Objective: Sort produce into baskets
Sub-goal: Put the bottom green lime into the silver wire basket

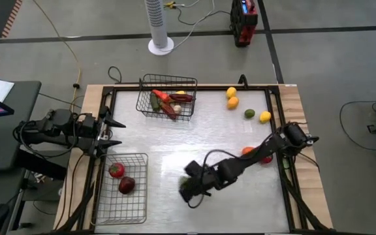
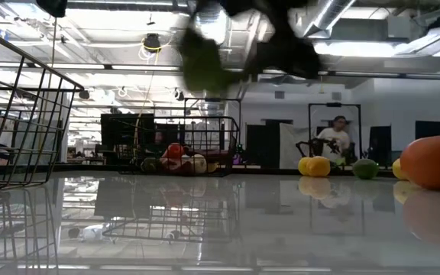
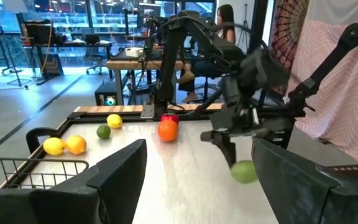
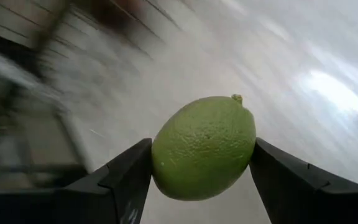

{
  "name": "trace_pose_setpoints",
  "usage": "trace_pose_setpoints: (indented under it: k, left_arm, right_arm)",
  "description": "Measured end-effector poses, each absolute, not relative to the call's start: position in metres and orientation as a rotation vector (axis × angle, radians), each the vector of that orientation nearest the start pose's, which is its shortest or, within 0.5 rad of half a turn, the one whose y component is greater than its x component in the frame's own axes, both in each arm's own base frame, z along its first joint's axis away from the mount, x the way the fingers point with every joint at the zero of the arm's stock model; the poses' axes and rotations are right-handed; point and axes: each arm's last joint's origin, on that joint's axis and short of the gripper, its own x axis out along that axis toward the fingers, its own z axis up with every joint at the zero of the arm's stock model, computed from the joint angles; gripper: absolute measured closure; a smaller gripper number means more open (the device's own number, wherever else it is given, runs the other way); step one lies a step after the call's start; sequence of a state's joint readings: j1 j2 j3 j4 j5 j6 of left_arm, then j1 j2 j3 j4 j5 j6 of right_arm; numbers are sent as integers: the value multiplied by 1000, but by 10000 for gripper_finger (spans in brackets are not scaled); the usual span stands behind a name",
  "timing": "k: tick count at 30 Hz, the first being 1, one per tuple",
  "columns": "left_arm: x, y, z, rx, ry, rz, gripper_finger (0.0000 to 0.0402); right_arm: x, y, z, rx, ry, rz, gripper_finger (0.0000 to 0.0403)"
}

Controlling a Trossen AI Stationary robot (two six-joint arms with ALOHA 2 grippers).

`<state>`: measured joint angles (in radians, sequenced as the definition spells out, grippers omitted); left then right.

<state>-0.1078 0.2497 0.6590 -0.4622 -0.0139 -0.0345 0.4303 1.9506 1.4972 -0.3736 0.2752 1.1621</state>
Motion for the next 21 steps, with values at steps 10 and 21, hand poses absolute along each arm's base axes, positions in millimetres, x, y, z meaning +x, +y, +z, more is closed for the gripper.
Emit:
trace_pose_setpoints:
  k: [10, 21]
  left_arm:
    - [61, -6, 316, -31, 51, -92, 123]
    - [62, -6, 318, -22, 40, -70, 123]
  right_arm:
    - [455, 150, 231, 596, 417, -114, 122]
    - [528, 149, 228, 191, 319, 57, 122]
